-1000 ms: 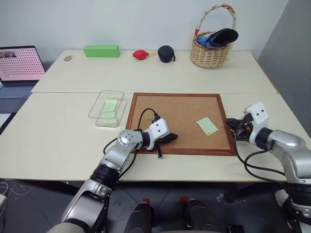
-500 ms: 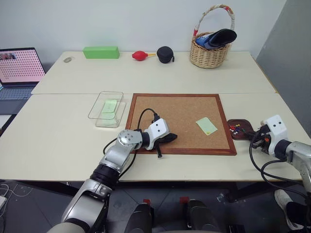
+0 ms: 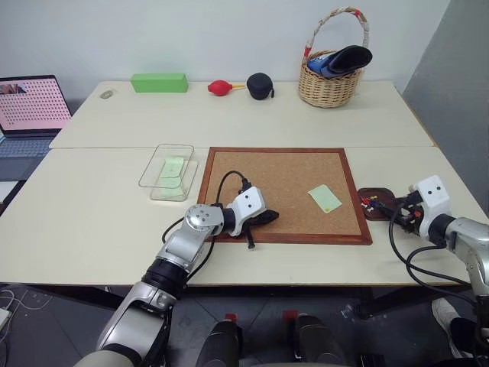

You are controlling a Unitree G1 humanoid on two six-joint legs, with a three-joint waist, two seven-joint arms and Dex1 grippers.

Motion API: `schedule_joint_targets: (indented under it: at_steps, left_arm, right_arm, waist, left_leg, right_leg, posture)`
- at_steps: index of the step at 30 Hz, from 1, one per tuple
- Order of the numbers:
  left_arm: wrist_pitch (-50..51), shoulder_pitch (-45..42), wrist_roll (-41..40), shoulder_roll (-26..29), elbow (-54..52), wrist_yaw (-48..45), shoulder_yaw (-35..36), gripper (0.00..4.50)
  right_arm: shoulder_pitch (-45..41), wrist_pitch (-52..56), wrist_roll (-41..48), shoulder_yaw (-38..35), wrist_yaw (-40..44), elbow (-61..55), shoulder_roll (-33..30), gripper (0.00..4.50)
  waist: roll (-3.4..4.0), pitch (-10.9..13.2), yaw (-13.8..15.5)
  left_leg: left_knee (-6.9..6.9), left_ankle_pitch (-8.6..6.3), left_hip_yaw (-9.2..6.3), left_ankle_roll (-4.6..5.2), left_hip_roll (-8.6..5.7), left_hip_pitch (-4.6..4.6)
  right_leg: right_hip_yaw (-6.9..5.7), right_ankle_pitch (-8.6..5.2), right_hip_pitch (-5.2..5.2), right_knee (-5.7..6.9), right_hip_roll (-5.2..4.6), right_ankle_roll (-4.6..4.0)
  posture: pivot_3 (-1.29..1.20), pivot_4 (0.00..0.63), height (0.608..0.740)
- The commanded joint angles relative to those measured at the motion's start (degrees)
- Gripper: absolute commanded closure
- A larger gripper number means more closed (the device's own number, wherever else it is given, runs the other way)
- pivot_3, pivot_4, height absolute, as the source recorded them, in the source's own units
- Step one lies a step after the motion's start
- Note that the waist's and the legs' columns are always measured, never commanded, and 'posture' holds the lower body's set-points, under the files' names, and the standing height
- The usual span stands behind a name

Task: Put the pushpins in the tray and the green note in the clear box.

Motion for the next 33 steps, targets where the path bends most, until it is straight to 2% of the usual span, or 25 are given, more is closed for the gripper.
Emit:
schedule_joint_targets:
  at_steps: [1,4,7,14,26,28,30,33]
  left_arm:
    - [1.85,1.88,3.79,0.80,4.76,1.35,-1.54,4.50]
    - [1.69,1.69,3.78,0.82,5.05,1.28,-1.50,4.50]
    - [1.56,1.49,3.72,0.75,5.31,1.30,-1.40,4.50]
    - [1.44,1.42,3.77,0.87,5.29,1.32,-1.38,4.50]
    - [1.76,2.02,3.67,1.26,4.51,1.63,-1.03,4.50]
    - [1.75,2.03,3.67,1.21,4.51,1.66,-1.04,4.50]
    - [1.69,1.99,3.70,1.16,4.59,1.66,-1.08,4.50]
    - [1.67,1.94,3.70,1.13,4.61,1.62,-1.10,4.50]
  right_arm:
    - [-0.43,-0.08,5.68,-2.56,4.27,-6.34,0.08,1.97]
    - [1.06,-0.35,7.66,0.19,7.36,-11.29,0.48,1.97]
    - [1.57,-2.58,5.34,5.72,7.23,-13.69,2.65,1.97]
    - [-2.36,-6.93,-0.34,13.53,4.43,-8.57,8.53,1.97]
    - [-4.44,-10.60,-2.94,13.51,3.13,-1.13,11.10,1.97]
    - [-4.20,-10.54,-2.76,13.23,3.31,-1.15,11.04,2.33]
    - [-3.92,-10.43,-2.50,12.99,3.59,-1.25,10.91,2.52]
    - [-3.79,-10.22,-2.08,12.71,3.79,-1.31,11.00,3.16]
  waist:
    - [0.00,0.00,0.00]
    - [0.02,-0.01,0.00]
    - [-0.10,-0.08,-0.01]
    - [-0.11,-0.11,0.00]
    - [-0.14,-0.13,0.00]
    - [-0.14,-0.13,-0.01]
    - [-0.14,-0.13,-0.01]
    - [-0.14,-0.13,0.00]
  left_leg:
    - [0.00,0.00,-0.01,0.00,0.00,0.00]
    - [0.00,0.00,-0.01,0.00,0.01,0.01]
    - [-0.01,0.00,-0.04,0.00,0.02,0.00]
    - [0.00,0.00,-0.04,0.00,0.01,-0.01]
    - [-0.02,0.00,-0.06,0.00,0.01,0.00]
    - [-0.02,0.00,-0.06,0.00,0.02,0.01]
    - [-0.02,0.00,-0.06,0.00,0.02,0.01]
    - [-0.02,0.00,-0.06,0.00,0.02,0.00]
  right_leg:
    - [-0.01,0.00,0.00,0.00,0.00,0.00]
    - [-0.01,0.01,0.00,0.01,0.00,0.01]
    - [-0.04,0.00,0.01,-0.02,0.01,0.01]
    - [-0.03,-0.01,-0.01,-0.03,0.00,0.00]
    - [-0.04,0.00,-0.01,-0.02,0.00,0.01]
    - [-0.04,-0.01,-0.01,-0.01,0.00,0.00]
    - [-0.04,-0.01,-0.01,-0.02,0.00,0.00]
    - [-0.04,-0.01,-0.01,-0.02,0.00,0.00]
  posture:
    - [0.00,0.150,0.740]
    - [0.00,0.150,0.740]
    - [0.00,0.150,0.740]
    - [0.00,0.150,0.740]
    - [0.00,0.150,0.740]
    - [0.00,0.150,0.740]
    - [0.00,0.150,0.740]
    - [0.00,0.150,0.740]
